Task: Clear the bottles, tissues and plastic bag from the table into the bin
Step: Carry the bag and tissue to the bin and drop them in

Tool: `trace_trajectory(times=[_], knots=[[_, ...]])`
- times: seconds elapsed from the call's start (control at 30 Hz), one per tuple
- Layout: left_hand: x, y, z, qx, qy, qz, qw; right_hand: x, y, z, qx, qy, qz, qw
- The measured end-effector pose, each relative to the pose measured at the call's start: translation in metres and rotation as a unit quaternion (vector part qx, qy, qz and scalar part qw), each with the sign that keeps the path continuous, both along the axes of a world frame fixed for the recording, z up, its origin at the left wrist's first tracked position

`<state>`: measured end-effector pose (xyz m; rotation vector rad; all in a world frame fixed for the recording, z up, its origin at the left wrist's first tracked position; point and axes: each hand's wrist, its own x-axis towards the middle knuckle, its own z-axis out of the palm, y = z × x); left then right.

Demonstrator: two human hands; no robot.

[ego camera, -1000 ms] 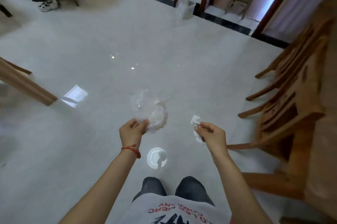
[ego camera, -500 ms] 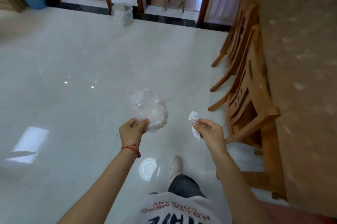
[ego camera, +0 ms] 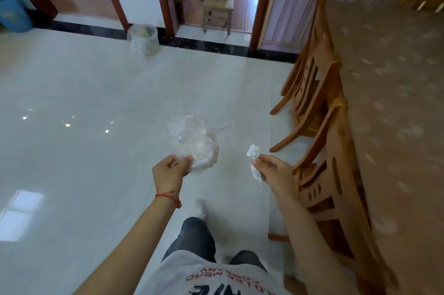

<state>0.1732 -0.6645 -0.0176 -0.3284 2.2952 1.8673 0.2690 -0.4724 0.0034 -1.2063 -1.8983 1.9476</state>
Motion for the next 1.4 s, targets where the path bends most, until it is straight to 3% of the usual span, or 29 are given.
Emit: trace_trajectory(times=[0.33, 0.63, 1.4], knots=[[-0.199, 0.058, 0.02, 0.028, 0.023, -0.049, 0.998, -0.172, 0.051, 0.004, 0.008, -0.002, -0.051, 0.999], [-0.323, 0.125, 0.017, 0.033, 0.01, -0.073, 0.997, -0.287, 0.106, 0.003, 0.013, -0.012, -0.07, 0.997], [-0.647, 0.396, 0.0, 0.052, -0.004, -0.104, 0.993, -0.601, 0.367, 0.004, -0.012, -0.019, -0.116, 0.993]])
